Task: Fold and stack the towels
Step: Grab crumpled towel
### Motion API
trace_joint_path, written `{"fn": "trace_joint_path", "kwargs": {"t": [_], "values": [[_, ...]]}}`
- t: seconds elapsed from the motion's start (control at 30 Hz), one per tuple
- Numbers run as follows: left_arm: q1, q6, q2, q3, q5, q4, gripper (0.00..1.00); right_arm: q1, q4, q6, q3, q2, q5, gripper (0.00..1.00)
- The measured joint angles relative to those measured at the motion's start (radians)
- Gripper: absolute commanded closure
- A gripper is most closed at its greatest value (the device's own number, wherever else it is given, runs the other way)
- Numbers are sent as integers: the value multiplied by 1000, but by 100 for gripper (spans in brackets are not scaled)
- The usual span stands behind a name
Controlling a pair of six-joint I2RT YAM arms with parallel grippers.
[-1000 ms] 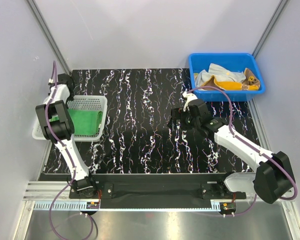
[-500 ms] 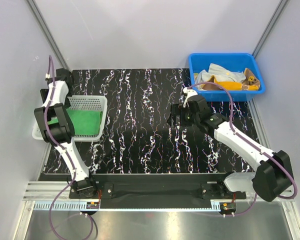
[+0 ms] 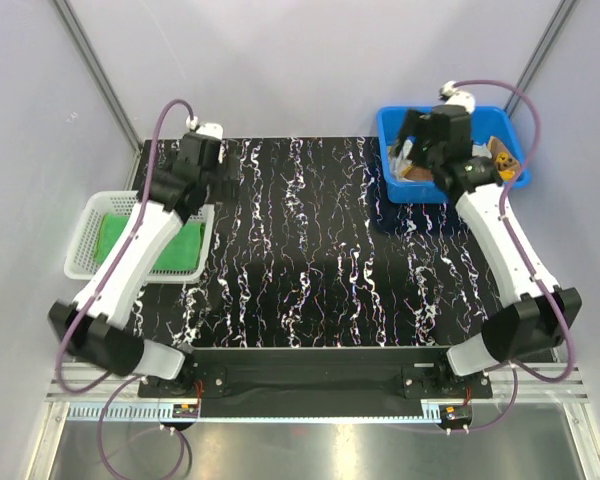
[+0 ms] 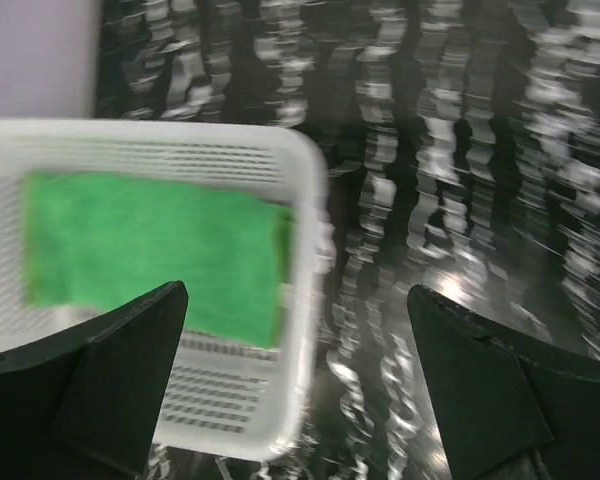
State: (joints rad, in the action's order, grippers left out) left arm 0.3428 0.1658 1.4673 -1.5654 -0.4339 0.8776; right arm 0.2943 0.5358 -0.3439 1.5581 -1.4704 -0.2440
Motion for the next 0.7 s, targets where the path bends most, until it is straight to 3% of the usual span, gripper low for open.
{"fn": "trace_joint_path", "kwargs": {"t": [0.17, 0.3, 0.57, 0.63, 0.7], "values": [[74, 34, -259, 260, 214, -122, 1, -189, -8, 31, 102, -139, 12, 12], [87, 63, -373, 463, 376, -227, 1, -286, 16, 91, 252, -355, 71, 18], [87, 71, -349, 481, 550, -312, 1, -299, 114, 360, 393, -662, 111, 17], [87, 71, -348, 481, 566, -323, 1, -302, 142, 412, 413, -705, 81, 29], [87, 71, -346, 481, 578, -330, 1, -309, 171, 459, 457, -750, 42, 60]]}}
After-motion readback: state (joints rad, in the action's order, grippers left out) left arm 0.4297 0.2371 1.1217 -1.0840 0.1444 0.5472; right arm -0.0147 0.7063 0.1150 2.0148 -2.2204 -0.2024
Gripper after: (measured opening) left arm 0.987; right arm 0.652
